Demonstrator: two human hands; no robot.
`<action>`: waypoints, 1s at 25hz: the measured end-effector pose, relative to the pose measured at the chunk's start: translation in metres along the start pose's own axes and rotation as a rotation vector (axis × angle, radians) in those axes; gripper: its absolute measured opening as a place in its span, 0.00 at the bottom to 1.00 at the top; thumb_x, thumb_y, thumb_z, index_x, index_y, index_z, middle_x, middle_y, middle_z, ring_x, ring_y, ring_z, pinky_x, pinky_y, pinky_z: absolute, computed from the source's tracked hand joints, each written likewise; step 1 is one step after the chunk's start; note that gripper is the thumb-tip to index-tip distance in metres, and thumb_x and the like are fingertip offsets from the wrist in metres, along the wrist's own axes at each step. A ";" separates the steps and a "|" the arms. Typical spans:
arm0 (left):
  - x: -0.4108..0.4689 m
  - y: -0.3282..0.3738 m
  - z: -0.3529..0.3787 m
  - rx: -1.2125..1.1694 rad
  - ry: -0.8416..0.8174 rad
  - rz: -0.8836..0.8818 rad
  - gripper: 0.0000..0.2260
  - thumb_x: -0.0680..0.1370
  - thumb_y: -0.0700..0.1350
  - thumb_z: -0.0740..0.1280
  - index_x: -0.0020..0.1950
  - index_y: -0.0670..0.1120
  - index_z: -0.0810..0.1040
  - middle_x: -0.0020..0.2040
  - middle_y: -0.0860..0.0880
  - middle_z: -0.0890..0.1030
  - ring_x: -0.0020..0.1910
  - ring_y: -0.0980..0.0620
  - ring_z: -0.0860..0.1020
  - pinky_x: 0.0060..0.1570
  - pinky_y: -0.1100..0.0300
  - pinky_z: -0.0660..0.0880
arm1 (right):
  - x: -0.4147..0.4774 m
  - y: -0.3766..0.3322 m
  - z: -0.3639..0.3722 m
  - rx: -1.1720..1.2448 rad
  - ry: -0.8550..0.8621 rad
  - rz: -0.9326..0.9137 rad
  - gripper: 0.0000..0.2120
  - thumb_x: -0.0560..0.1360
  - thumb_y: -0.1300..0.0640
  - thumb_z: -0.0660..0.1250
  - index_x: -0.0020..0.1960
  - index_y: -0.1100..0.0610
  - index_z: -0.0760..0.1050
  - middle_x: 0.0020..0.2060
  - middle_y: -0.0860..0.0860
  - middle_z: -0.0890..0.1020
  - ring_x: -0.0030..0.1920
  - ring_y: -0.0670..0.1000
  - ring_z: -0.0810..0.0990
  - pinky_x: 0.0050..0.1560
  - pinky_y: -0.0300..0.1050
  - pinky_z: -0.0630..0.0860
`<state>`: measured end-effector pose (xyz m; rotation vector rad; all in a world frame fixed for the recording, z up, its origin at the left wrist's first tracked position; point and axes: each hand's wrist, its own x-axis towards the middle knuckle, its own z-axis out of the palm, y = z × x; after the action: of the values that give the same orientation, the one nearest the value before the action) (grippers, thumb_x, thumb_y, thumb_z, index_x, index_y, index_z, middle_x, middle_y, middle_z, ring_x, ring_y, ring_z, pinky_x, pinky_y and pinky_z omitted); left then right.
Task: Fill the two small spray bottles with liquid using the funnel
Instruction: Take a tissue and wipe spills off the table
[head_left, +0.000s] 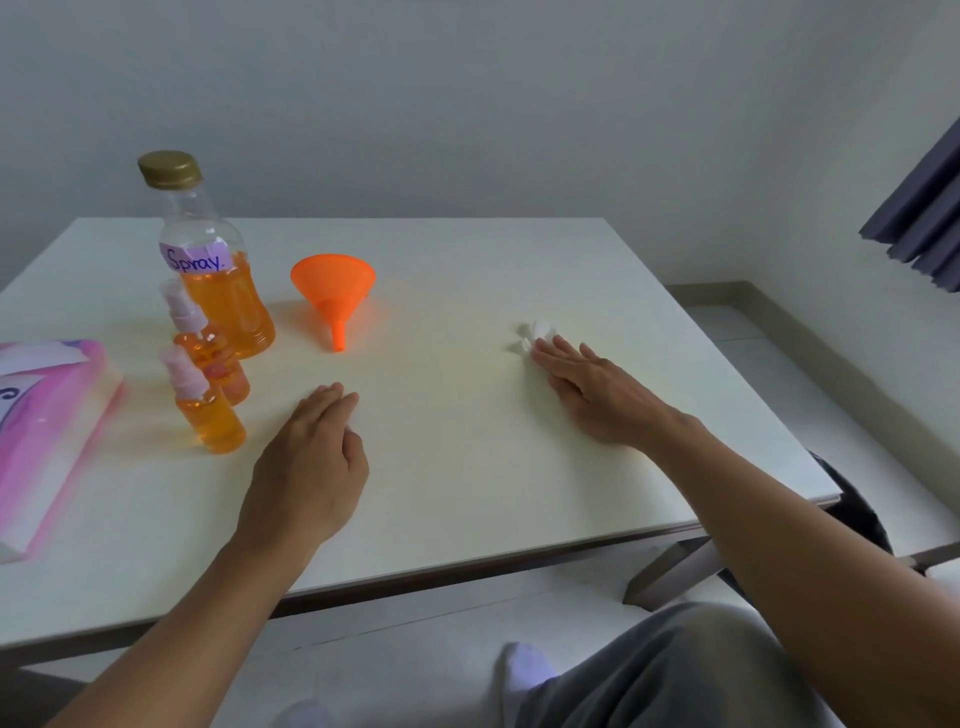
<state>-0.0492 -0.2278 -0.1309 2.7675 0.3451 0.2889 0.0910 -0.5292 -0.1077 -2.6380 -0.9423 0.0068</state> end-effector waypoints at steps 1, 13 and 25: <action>0.000 0.000 0.000 0.001 0.002 -0.001 0.20 0.83 0.47 0.56 0.74 0.48 0.70 0.76 0.50 0.67 0.75 0.49 0.63 0.69 0.53 0.64 | 0.006 -0.006 0.003 0.013 -0.009 0.023 0.25 0.86 0.64 0.51 0.82 0.53 0.59 0.81 0.50 0.61 0.82 0.48 0.55 0.82 0.46 0.48; 0.001 0.000 0.000 0.010 -0.001 -0.011 0.20 0.83 0.48 0.55 0.74 0.49 0.69 0.76 0.50 0.66 0.75 0.49 0.63 0.68 0.53 0.64 | 0.003 0.017 -0.037 0.225 -0.249 0.082 0.32 0.80 0.60 0.69 0.75 0.31 0.66 0.75 0.29 0.65 0.79 0.35 0.55 0.78 0.46 0.52; 0.002 0.000 0.000 0.007 -0.003 -0.006 0.20 0.83 0.48 0.55 0.74 0.49 0.70 0.76 0.51 0.67 0.75 0.50 0.63 0.69 0.53 0.64 | 0.032 -0.026 0.004 0.022 0.181 -0.188 0.05 0.76 0.65 0.70 0.50 0.62 0.84 0.44 0.56 0.85 0.43 0.58 0.84 0.46 0.54 0.80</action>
<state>-0.0477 -0.2275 -0.1309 2.7725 0.3549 0.2830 0.0990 -0.4892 -0.1000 -2.4696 -1.1139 -0.2602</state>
